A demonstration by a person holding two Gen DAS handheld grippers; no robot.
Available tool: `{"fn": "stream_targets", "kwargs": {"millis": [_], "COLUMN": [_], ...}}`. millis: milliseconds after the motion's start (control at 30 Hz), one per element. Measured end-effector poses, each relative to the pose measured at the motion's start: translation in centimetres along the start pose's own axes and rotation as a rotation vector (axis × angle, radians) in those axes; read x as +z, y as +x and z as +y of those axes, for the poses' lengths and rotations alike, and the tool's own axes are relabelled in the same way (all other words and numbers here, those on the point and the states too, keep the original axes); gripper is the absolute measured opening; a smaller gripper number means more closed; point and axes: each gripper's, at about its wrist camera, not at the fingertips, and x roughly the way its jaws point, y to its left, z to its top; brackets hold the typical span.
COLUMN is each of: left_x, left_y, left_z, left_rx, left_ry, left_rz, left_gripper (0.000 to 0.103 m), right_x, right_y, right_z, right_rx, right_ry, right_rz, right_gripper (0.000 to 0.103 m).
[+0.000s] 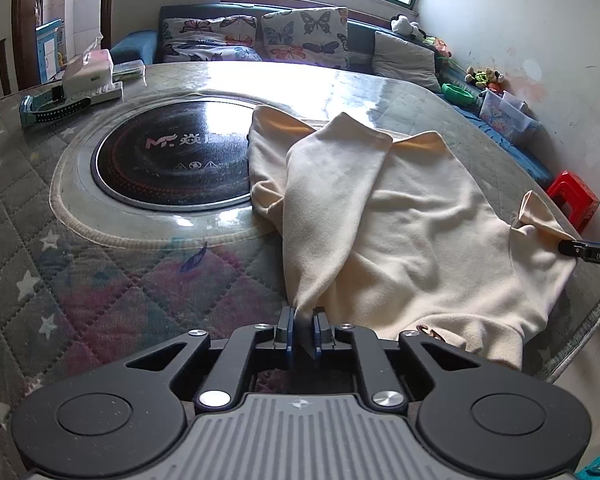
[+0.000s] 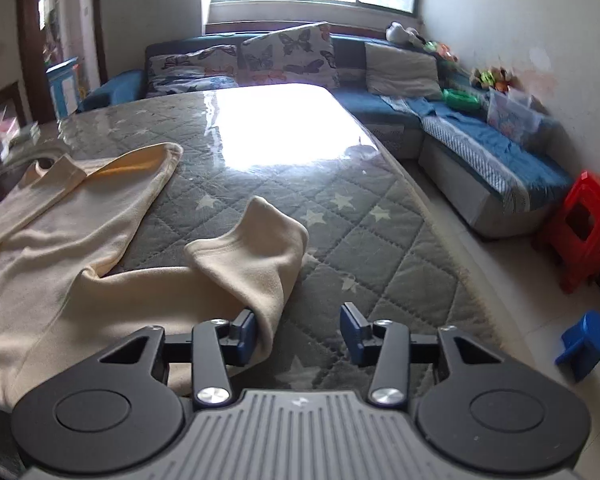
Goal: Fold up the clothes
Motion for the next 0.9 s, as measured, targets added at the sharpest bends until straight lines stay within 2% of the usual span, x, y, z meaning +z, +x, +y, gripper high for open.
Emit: {"fn": "stream_targets", "kwargs": {"millis": [33,100,167,233,367,400,467,600,700,767,900], "left_x": [0.1,0.3,0.5,0.8,1.8,2.1,2.7,4.3,5.7,6.7,8.7], "left_y": [-0.1,-0.4,-0.6,-0.9,-1.1,-1.1,-1.0,-0.2,1.0,2.1,4.6], "left_z": [-0.1,-0.3,-0.2,0.0,0.2,0.2,-0.1,-1.1,-2.4,-3.3,-5.1], "left_rx": [0.003,0.012,0.033,0.057,0.077,0.083,0.087,0.086,0.078,0.071,0.054], "left_ry": [0.008,0.02,0.027,0.034,0.034,0.038,0.047,0.076,0.114,0.134,0.16], "left_rz": [-0.005,-0.015,-0.027,-0.04,-0.054,-0.057,-0.066,-0.085,-0.093,-0.092,-0.077], "left_gripper": [0.014,0.023,0.041,0.048,0.055,0.055,0.055,0.055,0.055,0.055,0.053], "right_x": [0.0,0.1,0.3,0.5,1.3,1.5,2.0,2.1,1.6,1.2,0.8], "right_y": [-0.2,0.0,0.6,1.2,2.0,2.3,2.5,2.1,1.6,0.9,0.4], "right_z": [0.0,0.5,1.4,2.5,3.2,2.6,0.5,-3.6,-5.3,-5.3,-4.1], "right_rx": [-0.003,-0.013,-0.023,-0.038,-0.134,-0.184,-0.23,-0.263,-0.261,-0.223,-0.091], "right_ry": [-0.012,-0.045,-0.084,-0.132,-0.193,-0.182,-0.105,0.041,0.093,0.095,0.101], "right_rz": [-0.004,-0.006,-0.008,-0.022,-0.064,-0.081,-0.094,-0.086,-0.08,-0.092,-0.091], "right_gripper": [0.055,0.056,0.059,0.062,0.064,0.064,0.064,0.064,0.064,0.064,0.064]}}
